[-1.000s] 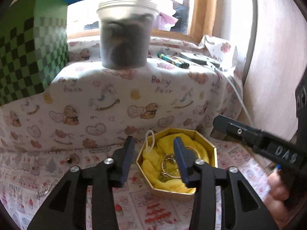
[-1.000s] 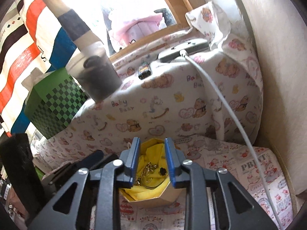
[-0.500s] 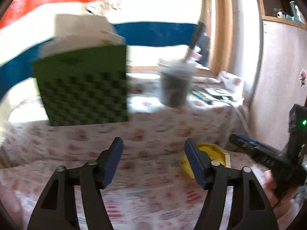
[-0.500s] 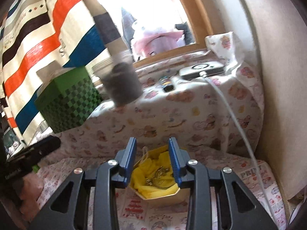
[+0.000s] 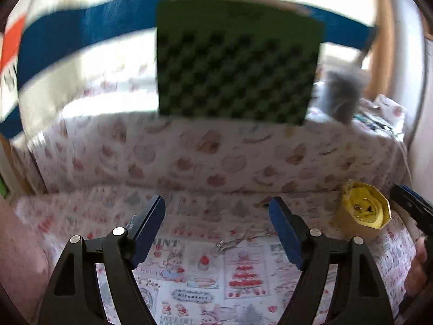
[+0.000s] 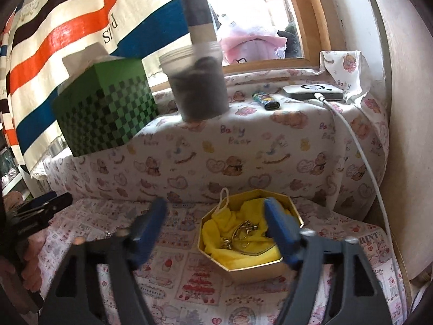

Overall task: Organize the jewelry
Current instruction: 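Move the left gripper down to the silver chain on the table, then close the left gripper on the silver chain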

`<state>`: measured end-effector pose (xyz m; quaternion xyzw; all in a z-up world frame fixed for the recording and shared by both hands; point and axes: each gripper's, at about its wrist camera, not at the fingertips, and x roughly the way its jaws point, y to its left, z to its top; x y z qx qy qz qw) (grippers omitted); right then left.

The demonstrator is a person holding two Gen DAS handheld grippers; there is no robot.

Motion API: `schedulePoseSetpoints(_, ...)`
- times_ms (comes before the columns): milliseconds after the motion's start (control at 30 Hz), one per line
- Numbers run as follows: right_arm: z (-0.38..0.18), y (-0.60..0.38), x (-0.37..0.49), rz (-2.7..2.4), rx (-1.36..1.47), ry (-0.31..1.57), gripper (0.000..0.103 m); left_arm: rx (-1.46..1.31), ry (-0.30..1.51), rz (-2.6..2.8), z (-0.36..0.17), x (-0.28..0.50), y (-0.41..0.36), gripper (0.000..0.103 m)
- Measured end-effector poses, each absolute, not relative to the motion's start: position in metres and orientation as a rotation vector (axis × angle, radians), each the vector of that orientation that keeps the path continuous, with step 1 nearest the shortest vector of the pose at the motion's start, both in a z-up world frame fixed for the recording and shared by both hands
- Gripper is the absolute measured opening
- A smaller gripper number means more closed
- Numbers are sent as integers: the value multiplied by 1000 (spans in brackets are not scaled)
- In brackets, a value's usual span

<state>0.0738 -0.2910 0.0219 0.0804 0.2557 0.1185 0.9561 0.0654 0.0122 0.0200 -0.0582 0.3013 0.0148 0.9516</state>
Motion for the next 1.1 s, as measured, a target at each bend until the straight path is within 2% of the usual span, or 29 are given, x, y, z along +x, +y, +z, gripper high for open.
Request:
schedulePoseSetpoints(200, 21, -291, 75, 204, 156, 514, 98, -225, 762, -12, -12, 90, 28, 78)
schedulePoseSetpoints(400, 17, -297, 80, 185, 193, 552, 99, -147, 816, -30, -32, 101, 8, 76)
schedulePoseSetpoints(433, 17, -297, 81, 184, 191, 557, 99, -143, 823, -39, -35, 103, 6, 67)
schedulePoseSetpoints(500, 16, -296, 82, 183, 185, 564, 99, -134, 861, -79, -41, 109, 4, 56)
schedulePoseSetpoints(567, 15, -294, 82, 184, 178, 571, 99, -155, 893, -106, -46, 113, 6, 55)
schedulePoseSetpoints(633, 15, -293, 82, 184, 175, 574, 99, -191, 920, -124, -50, 116, 11, 45)
schedulePoseSetpoints(800, 14, -293, 83, 177, 166, 579, 99, -173, 983, -158, -56, 122, 6, 39)
schedulePoseSetpoints(867, 14, -294, 83, 174, 165, 582, 99, -138, 991, -143, -57, 123, 4, 30)
schedulePoseSetpoints(933, 13, -294, 85, 169, 167, 586, 99, -118, 988, -121, -58, 123, 7, 13)
schedulePoseSetpoints(1100, 12, -296, 87, 159, 176, 603, 99, -107, 981, -95, -56, 122, 10, 2)
